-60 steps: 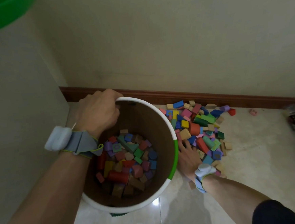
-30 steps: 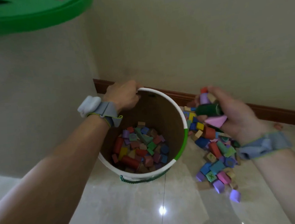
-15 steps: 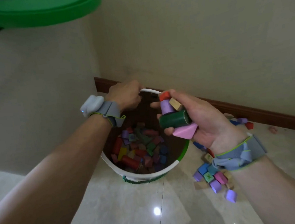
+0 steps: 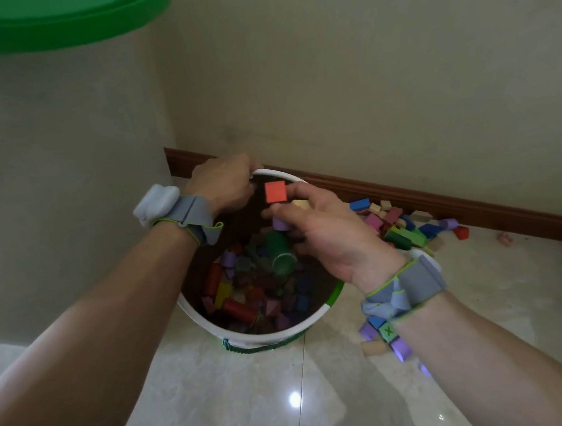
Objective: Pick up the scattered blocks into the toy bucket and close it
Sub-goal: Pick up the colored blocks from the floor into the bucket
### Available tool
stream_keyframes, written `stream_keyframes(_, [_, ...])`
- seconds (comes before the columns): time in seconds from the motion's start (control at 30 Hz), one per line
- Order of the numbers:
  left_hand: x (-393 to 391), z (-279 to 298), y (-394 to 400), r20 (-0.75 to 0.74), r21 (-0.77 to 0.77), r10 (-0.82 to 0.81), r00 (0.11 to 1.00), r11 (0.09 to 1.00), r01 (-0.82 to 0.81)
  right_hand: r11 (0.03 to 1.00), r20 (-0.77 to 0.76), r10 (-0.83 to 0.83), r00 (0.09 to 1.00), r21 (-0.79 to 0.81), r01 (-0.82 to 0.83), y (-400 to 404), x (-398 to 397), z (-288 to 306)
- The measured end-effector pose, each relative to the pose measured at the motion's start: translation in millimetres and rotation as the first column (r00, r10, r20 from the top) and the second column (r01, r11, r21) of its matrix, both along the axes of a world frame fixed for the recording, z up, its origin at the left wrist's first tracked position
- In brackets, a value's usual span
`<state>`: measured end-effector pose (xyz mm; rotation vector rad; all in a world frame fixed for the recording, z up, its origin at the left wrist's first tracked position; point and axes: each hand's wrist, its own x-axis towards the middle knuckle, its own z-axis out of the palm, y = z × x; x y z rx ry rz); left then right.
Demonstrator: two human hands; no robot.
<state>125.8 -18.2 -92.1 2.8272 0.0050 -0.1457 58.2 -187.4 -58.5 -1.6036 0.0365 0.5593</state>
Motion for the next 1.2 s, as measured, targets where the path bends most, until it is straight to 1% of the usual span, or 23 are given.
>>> stream_keyframes(0.03, [-1,0,0,0.004,-0.009,0.001,1.000,1.000,-0.001,0.999,0.018,0.029,0.999,-0.031,-0.028,1,0,-2])
stream_keyframes(0.13, [-4,1,1,0.007,-0.035,-0.003,1.000,0.999,0.003,0.997,0.026,0.074,0.997,-0.023,-0.074,-2,-2,-6])
stream_keyframes(0.2, [-5,1,2,0.005,-0.043,-0.004,1.000,0.999,0.004,0.989,0.094,0.126,0.988,-0.091,-0.118,-5,-5,-5])
stream_keyframes(0.27, [-7,1,2,0.000,-0.046,-0.002,1.000,0.999,0.002,0.979,0.126,0.179,0.976,-0.118,-0.164,-10,-8,-3])
stream_keyframes(0.33, [-9,1,4,-0.016,-0.056,-0.001,1.000,0.998,0.001,0.975,0.135,0.200,0.971,-0.121,-0.184,-12,-10,-2])
stream_keyframes(0.4, [-11,1,4,-0.025,-0.063,-0.007,1.000,0.998,0.006,0.970,0.174,0.218,0.960,-0.151,-0.193,-16,-10,-2])
stream_keyframes(0.57, [-17,1,6,-0.036,-0.040,-0.010,0.999,0.999,0.009,0.904,0.264,0.360,0.895,-0.336,-0.265,-26,-11,-5])
stream_keyframes(0.6, [-18,1,7,-0.035,-0.038,-0.008,0.999,0.999,0.007,0.906,0.309,0.358,0.881,-0.342,-0.248,-28,-11,-6])
stream_keyframes(0.63, [-19,1,7,-0.035,-0.040,-0.004,0.999,0.999,0.003,0.925,0.383,0.315,0.868,-0.330,-0.190,-31,-10,-7])
stream_keyframes(0.67, [-20,1,7,-0.034,-0.041,0.000,0.999,0.999,-0.002,0.954,0.476,0.218,0.852,-0.289,-0.083,-34,-7,-9])
stream_keyframes(0.7, [-21,1,7,-0.030,-0.041,0.005,1.000,0.999,-0.007,0.974,0.569,0.077,0.819,-0.219,0.061,-39,-2,-11])
stream_keyframes(0.73, [-21,1,7,-0.024,-0.040,0.010,1.000,0.999,-0.011,0.965,0.648,-0.076,0.758,-0.143,0.219,-45,5,-14])
stream_keyframes(0.77, [-22,0,7,-0.017,-0.040,0.015,1.000,0.999,-0.015,0.928,0.709,-0.191,0.679,-0.095,0.360,-52,13,-19])
stream_keyframes(0.8, [-22,0,7,-0.011,-0.040,0.020,1.000,0.999,-0.020,0.878,0.754,-0.246,0.609,-0.094,0.470,-60,22,-26])
stream_keyframes(0.83, [-21,-1,7,-0.008,-0.041,0.025,1.000,0.999,-0.025,0.831,0.778,-0.249,0.577,-0.133,0.539,-69,31,-37])
stream_keyframes(0.87, [-21,-2,7,-0.007,-0.040,0.034,0.999,0.999,-0.034,0.799,0.781,-0.217,0.586,-0.203,0.567,-78,39,-51])
stream_keyframes(0.97, [-17,-4,16,0.009,-0.048,0.091,0.996,0.995,-0.090,0.702,0.713,-0.018,0.701,-0.490,0.516,-97,47,-106])
stream_keyframes(1.03, [-14,-5,23,0.025,-0.037,0.118,0.993,0.992,-0.117,0.582,0.654,0.154,0.741,-0.666,0.467,-104,43,-145])
stream_keyframes(1.1, [-8,-6,28,0.035,-0.024,0.134,0.990,0.991,-0.133,0.436,0.545,0.275,0.792,-0.805,0.402,-104,41,-178])
stream_keyframes(1.17, [-8,-5,28,0.049,-0.023,0.137,0.989,0.990,-0.136,0.321,0.421,0.371,0.828,-0.895,0.311,-104,41,-199])
stream_keyframes(1.2, [-6,-4,29,0.057,-0.016,0.135,0.989,0.991,-0.134,0.288,0.371,0.418,0.829,-0.920,0.267,-103,44,-207])
